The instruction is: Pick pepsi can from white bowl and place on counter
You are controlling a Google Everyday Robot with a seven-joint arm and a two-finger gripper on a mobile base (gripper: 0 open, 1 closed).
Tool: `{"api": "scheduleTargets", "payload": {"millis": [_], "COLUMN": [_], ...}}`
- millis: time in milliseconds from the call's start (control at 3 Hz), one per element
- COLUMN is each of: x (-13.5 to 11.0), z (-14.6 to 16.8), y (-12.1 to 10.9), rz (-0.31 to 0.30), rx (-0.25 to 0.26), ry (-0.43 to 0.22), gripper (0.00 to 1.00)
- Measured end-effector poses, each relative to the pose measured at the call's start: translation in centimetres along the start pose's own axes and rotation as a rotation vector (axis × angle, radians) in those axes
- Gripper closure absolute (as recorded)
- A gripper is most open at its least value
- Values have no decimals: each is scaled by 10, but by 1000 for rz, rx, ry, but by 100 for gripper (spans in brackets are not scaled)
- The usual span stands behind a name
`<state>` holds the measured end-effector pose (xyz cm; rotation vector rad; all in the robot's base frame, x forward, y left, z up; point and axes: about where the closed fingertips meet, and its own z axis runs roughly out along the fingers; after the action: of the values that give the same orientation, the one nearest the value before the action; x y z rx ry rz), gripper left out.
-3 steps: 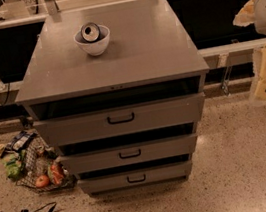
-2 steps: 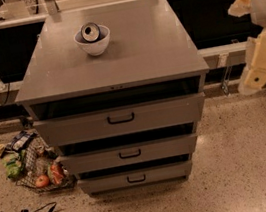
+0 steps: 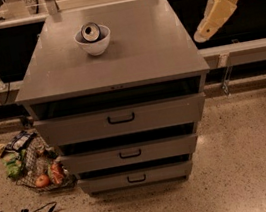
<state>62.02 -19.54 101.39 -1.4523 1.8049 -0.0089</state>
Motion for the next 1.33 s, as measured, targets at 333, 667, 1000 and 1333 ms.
{"api": "scheduleTargets", "payload": {"millis": [333,667,1000,1333], "x": [-15,-19,-28,-55], "z": [50,56,71,118], "y": [-37,-50,-53,-59], "rz": [-28,-25,6,-25], "rx": [74,121,147,117], "ry": [-61,-80,-123,-207], "gripper": [0,0,0,0]}}
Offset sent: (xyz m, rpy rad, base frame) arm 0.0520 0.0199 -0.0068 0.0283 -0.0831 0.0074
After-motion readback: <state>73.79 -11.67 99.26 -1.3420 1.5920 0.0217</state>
